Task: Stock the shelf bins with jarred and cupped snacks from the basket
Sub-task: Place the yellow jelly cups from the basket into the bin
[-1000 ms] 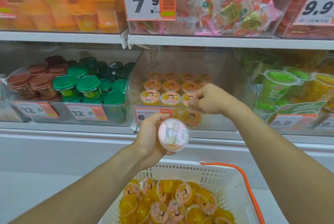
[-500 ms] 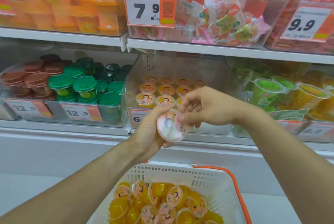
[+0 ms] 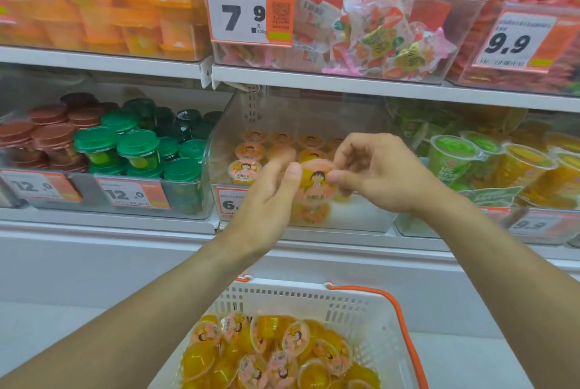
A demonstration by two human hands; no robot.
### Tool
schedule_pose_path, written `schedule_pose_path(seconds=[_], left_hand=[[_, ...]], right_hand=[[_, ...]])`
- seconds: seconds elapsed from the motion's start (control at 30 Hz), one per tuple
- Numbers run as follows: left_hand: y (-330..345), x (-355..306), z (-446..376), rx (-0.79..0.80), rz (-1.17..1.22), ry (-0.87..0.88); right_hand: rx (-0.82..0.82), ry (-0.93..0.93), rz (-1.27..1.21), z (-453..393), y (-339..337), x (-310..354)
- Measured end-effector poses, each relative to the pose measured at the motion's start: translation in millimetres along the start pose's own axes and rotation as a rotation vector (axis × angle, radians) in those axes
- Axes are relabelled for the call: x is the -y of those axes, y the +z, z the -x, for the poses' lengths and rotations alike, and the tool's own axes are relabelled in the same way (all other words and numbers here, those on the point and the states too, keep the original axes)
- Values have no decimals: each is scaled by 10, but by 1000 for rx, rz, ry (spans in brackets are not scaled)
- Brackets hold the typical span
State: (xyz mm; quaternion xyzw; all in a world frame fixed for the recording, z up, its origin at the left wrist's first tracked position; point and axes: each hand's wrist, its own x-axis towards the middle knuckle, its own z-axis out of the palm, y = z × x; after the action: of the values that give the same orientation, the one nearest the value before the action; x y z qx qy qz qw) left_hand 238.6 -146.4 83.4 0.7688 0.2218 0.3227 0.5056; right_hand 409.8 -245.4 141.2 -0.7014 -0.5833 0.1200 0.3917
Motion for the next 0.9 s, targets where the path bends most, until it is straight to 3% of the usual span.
schedule_pose_path(seconds=[0.13,0.2,0.33,0.5,0.7,0.9], left_hand=[[-116,256,-38,25,-734,161],[-147,398,-18,49,-919,147],[-138,501,11,40,-968,208],[-131,492,7,38,-994,220],[-123,499,22,27,-1032,233],[-108,531,17,42,-1071,230]], right_hand=[[-123,103,190,-49,-122,-291],[-117,194,198,-42,-137,-407],[-144,260,138,-72,-211,-502],[-214,246,259,-75,-198,-571],[119,373,353,-68,-170,-502],[243,460,472,-95,-93,-538]])
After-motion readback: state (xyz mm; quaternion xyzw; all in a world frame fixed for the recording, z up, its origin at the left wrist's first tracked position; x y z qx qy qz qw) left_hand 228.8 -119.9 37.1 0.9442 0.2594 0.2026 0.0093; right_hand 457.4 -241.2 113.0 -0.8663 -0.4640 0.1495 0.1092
